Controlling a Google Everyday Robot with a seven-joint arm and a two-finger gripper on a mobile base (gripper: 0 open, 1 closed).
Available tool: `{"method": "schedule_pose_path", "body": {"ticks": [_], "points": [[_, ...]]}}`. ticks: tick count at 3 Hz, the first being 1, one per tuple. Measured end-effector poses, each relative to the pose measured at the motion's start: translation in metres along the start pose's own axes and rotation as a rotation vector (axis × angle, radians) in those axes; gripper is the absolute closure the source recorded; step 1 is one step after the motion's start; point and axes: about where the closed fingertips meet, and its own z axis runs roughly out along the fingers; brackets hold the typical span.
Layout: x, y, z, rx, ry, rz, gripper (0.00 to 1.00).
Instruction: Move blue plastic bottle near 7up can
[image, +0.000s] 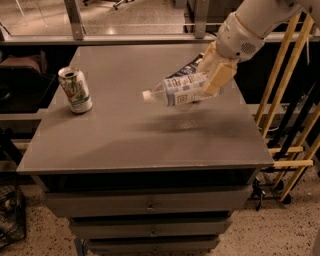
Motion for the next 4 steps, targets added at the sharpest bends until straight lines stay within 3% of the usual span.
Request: {"method": "schedule_pose_path", "body": {"ticks": [1,2,4], "points": [[-0.005,-0.002,0.008,0.046,-0.039,0.042,1.0],[-0.022,-0.027,0.015,0.125,-0.063,0.081,1.0],[-0.034,-0.092,0.035,0.218,-0.083,0.159,1.0]]}}
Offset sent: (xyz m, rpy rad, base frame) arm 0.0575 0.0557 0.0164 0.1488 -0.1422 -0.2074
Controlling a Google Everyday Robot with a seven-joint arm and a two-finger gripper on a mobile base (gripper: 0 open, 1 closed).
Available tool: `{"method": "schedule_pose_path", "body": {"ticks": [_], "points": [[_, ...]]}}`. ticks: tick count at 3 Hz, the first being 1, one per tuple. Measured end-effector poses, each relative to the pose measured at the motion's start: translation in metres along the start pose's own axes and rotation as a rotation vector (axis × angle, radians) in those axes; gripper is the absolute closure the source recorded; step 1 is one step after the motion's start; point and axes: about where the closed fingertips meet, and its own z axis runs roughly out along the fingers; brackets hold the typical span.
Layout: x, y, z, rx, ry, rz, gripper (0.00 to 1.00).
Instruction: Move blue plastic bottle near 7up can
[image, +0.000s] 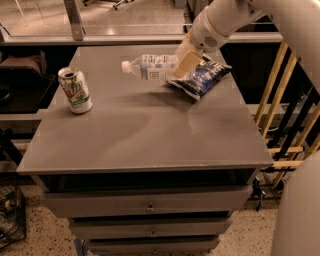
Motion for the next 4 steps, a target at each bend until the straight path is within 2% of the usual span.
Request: {"method": "schedule_pose_path", "body": {"ticks": [1,2,3,4], "points": [[-0.013,-0.023,0.025,0.016,-0.043,0.022,1.0],[-0.036,-0.029,0.051,-0.014,-0.085,0.012,1.0],[-0.069,-0.027,0.074,-0.068,-0.119,-0.037,1.0],[-0.073,-0.022,0.082,-0.084,-0.124,-0.037,1.0]]}}
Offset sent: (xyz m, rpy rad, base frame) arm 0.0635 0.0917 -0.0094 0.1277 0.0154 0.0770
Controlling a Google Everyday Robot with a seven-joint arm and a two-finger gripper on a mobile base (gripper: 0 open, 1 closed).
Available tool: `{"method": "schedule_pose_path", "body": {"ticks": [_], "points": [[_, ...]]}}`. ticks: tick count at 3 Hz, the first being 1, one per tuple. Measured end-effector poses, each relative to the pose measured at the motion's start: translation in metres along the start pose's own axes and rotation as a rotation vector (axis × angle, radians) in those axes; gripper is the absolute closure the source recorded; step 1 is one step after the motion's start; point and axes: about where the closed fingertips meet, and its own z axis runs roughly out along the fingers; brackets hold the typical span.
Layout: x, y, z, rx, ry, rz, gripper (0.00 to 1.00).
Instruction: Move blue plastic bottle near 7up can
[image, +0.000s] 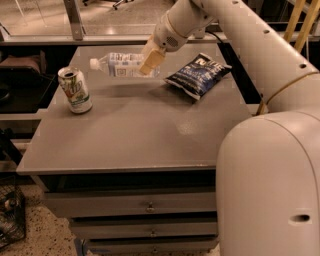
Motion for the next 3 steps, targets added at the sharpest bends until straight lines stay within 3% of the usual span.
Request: {"method": "schedule_pose_path", "body": {"ticks": [2,3], "points": [[-0.044,0.028,0.045,-0.086,-0.057,-0.075,1.0],[-0.053,0.031,0.064,-0.104,-0.058,-0.099,1.0]]}}
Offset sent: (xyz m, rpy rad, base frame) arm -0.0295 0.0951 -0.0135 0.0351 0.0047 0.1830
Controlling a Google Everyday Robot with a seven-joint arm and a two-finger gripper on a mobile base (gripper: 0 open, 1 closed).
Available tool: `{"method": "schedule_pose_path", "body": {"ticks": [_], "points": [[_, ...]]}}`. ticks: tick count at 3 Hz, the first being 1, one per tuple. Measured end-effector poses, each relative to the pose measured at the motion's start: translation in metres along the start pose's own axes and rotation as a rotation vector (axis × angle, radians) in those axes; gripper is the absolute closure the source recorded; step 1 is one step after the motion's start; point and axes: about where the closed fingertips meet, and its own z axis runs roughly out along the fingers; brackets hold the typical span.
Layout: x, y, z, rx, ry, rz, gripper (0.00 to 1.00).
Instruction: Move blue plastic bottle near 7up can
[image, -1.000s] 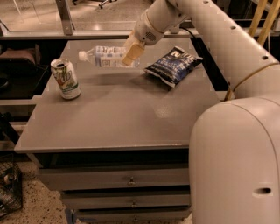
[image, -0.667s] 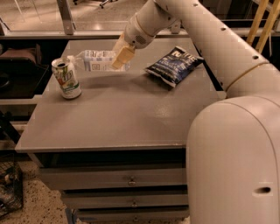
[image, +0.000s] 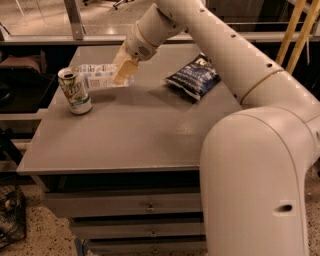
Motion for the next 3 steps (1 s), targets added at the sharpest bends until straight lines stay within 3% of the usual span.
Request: {"method": "schedule_pose_path", "body": {"ticks": [3], "points": [[0.008,-0.014,0.048,-0.049,0.005,-0.003,1.0]]}}
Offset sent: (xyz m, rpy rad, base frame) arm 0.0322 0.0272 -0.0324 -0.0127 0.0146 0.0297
